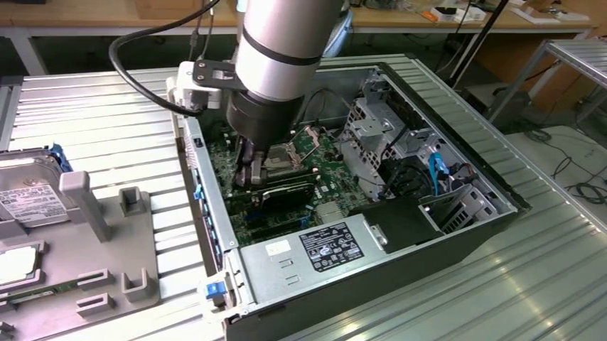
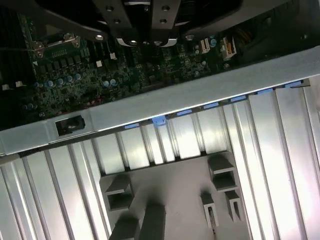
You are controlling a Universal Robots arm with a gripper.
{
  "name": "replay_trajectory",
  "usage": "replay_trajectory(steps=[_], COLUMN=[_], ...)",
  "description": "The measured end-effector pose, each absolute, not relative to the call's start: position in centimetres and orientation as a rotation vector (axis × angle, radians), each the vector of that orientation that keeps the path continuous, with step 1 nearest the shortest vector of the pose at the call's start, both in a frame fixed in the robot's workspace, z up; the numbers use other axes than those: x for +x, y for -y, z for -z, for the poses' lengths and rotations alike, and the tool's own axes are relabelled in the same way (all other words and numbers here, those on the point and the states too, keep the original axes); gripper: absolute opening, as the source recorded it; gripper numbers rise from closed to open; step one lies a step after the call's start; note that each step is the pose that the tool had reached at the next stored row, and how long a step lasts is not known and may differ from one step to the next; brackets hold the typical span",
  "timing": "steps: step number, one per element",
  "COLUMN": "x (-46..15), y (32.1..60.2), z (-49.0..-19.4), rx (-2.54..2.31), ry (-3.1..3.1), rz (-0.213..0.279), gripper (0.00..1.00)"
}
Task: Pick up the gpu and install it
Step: 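Press down on the gpu until it lock into place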
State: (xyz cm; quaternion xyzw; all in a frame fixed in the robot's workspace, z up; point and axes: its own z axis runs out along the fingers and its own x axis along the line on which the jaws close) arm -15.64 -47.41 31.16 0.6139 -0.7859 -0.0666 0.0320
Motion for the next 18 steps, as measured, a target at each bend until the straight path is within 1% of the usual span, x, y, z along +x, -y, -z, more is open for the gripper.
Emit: replay_trajectory(steps=[5,18], x=[-17.1,-17.2], y=[47.3,46.8], z=[-31.1,-30.9], rx=[1.886,1.849], ry=[2.424,2.456], rz=[0.205,0.212], gripper=[0.11,0.11])
